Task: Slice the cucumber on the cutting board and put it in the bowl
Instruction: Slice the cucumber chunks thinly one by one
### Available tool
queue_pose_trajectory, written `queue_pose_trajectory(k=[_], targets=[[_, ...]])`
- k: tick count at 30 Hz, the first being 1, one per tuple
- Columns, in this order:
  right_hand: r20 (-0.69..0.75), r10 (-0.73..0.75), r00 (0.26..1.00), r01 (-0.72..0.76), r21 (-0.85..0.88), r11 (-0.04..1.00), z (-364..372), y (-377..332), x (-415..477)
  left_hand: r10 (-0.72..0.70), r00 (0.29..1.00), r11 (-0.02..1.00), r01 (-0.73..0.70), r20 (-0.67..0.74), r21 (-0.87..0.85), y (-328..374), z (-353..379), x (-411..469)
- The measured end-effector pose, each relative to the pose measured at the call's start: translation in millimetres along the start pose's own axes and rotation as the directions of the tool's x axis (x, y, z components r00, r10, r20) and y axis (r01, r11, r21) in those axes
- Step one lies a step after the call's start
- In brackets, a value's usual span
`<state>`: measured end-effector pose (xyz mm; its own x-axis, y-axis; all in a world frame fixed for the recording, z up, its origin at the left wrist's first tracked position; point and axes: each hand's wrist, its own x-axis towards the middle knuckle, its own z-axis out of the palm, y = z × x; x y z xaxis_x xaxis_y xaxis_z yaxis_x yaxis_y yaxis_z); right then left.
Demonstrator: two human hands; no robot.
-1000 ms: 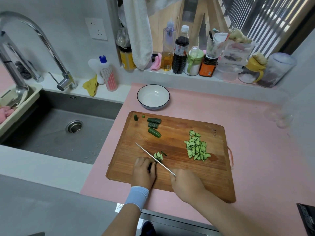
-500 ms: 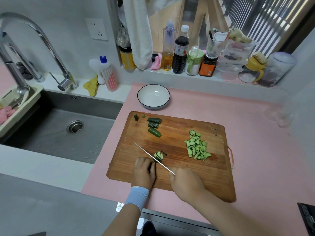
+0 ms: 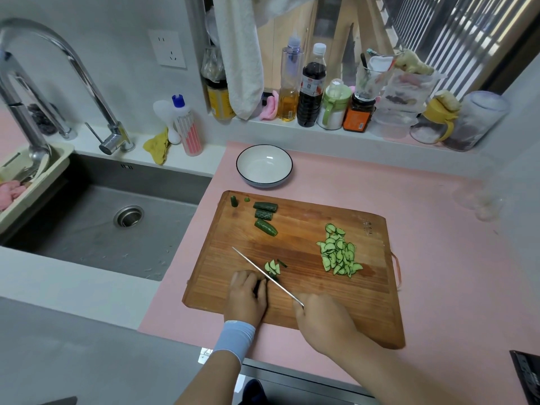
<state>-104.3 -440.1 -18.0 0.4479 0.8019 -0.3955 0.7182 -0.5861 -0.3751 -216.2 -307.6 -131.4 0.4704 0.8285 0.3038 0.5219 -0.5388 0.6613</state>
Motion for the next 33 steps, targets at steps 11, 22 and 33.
queue_pose_trajectory(k=[11, 22, 33], targets=[[0.019, 0.024, 1.000, -0.024, 0.026, 0.999, -1, -10, 15, 0.018, 1.000, 1.000, -0.018, 0.017, 0.000, -1, -1, -1], [-0.070, -0.037, 0.997, 0.037, -0.002, 0.999, 6, 0, -3, 0.001, 1.000, 1.000, -0.001, 0.013, 0.012, -2, -1, -2], [0.017, -0.013, 1.000, 0.013, 0.015, 1.000, 1, -5, 7, 0.012, 1.000, 1.000, -0.012, 0.004, 0.012, -5, 0, -2]])
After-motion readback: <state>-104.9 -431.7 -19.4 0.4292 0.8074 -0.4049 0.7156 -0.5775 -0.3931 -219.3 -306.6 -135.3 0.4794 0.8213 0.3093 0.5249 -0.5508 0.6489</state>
